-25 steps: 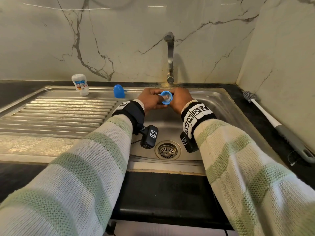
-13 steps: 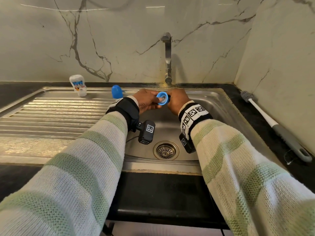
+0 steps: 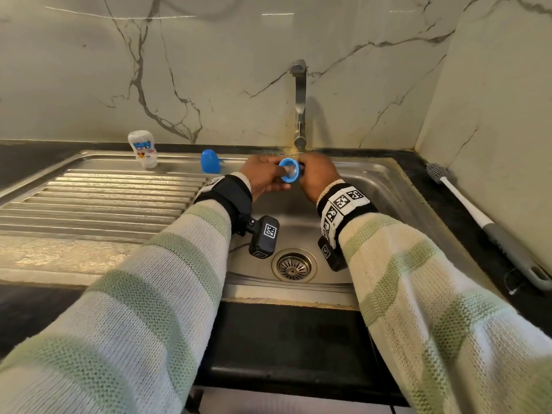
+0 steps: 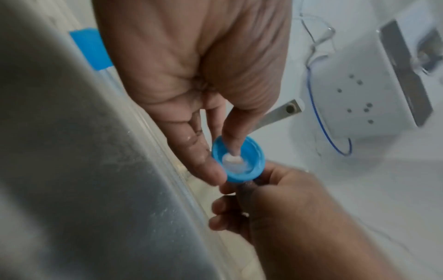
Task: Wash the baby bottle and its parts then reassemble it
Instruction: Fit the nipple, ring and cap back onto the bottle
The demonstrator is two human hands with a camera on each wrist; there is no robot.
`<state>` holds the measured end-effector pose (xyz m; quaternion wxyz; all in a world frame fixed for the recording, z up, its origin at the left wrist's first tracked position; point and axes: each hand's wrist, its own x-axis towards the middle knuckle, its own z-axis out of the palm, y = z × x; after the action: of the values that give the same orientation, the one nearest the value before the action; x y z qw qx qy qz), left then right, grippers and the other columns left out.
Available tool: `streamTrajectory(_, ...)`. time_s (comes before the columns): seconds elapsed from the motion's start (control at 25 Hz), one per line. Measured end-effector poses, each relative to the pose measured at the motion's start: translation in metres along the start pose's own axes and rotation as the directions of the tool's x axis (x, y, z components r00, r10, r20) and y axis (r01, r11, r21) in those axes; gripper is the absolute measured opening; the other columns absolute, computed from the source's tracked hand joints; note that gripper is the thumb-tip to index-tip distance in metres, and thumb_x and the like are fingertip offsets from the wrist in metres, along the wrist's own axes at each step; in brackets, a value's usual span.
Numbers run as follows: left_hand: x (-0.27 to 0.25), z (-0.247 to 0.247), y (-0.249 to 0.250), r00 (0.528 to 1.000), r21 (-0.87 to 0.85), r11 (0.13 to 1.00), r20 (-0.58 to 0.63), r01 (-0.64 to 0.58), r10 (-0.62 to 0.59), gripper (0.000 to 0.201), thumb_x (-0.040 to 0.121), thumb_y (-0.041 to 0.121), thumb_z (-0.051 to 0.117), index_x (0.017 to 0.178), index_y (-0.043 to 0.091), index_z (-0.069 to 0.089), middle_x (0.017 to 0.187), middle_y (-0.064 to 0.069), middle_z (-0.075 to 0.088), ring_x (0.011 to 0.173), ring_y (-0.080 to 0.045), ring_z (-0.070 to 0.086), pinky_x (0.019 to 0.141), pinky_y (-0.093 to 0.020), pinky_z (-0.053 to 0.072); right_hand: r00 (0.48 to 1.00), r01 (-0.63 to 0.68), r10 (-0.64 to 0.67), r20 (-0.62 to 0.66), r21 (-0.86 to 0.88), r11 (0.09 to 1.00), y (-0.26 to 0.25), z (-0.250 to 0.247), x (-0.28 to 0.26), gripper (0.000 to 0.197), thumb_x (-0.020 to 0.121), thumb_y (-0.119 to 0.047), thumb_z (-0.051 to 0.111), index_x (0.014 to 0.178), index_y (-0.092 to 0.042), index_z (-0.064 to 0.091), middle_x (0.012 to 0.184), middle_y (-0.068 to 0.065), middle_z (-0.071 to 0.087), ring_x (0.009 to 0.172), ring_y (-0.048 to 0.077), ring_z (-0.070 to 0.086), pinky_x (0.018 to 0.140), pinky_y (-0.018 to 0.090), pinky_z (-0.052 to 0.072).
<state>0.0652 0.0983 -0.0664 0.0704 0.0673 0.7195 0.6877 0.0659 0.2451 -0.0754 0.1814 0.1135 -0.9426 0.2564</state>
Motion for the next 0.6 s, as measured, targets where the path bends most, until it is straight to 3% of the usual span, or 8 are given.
streamTrajectory(0.08,-0.001,-0.003,-0.005,0.997,-0.174,0.984,0.069,0.042,-0.03,0.029,0.09,0.001,0.066,0.118,-0.003,0.064,0.105,-0.018,0.072,0.088,-0.023,0.073,0.073,-0.028,0.061,0.995,-0.077,0.087,-0.051,0.178,0.981,0.009,0.006,-0.001,0.019,0.075,-0.003,0.064,0.092,-0.007,0.071,0.088,0.011,0.07,0.082,0.03,0.066,0.073,0.043,0.056)
streamTrajectory(0.2,-0.001,-0.008,-0.008,0.994,-0.157,0.986,0.103,0.057,-0.04,0.021,0.09,-0.003,0.064,0.111,0.001,0.064,0.099,-0.016,0.073,0.086,-0.021,0.074,0.073,-0.027,0.061,0.977,-0.211,0.196,0.079,0.398,0.893,0.012,0.009,-0.011,0.03,0.078,0.012,0.056,0.096,-0.008,0.068,0.088,0.013,0.068,0.078,0.033,0.067,0.059,0.044,0.06)
streamTrajectory(0.36,0.001,-0.006,-0.006,0.998,-0.1,0.994,0.055,0.035,-0.03,0.025,0.089,-0.007,0.061,0.111,0.006,0.062,0.093,-0.014,0.07,0.077,-0.02,0.07,0.065,-0.027,0.06,0.954,-0.292,0.192,0.231,0.563,0.773,0.008,0.005,-0.016,0.022,0.099,-0.005,0.053,0.117,-0.004,0.064,0.098,0.019,0.066,0.071,0.024,0.064,0.059,0.039,0.058)
streamTrajectory(0.48,0.0,-0.007,-0.007,0.997,-0.046,0.999,0.069,0.03,-0.027,0.03,0.089,-0.006,0.06,0.115,0.009,0.064,0.094,-0.012,0.068,0.081,-0.021,0.066,0.066,-0.028,0.059,0.916,-0.389,0.213,0.339,0.627,0.675,0.009,0.004,-0.019,0.027,0.1,-0.006,0.052,0.124,0.0,0.061,0.103,0.02,0.063,0.07,0.021,0.064,0.06,0.039,0.06)
streamTrajectory(0.6,-0.003,-0.009,-0.006,0.991,-0.144,0.987,0.117,0.075,-0.058,0.028,0.092,-0.006,0.057,0.116,0.006,0.063,0.1,-0.015,0.069,0.086,-0.021,0.069,0.076,-0.031,0.061,0.92,-0.387,0.22,0.325,0.663,0.641,0.01,0.0,-0.021,0.027,0.098,-0.011,0.056,0.121,0.003,0.061,0.099,0.019,0.065,0.07,0.02,0.064,0.058,0.035,0.06)
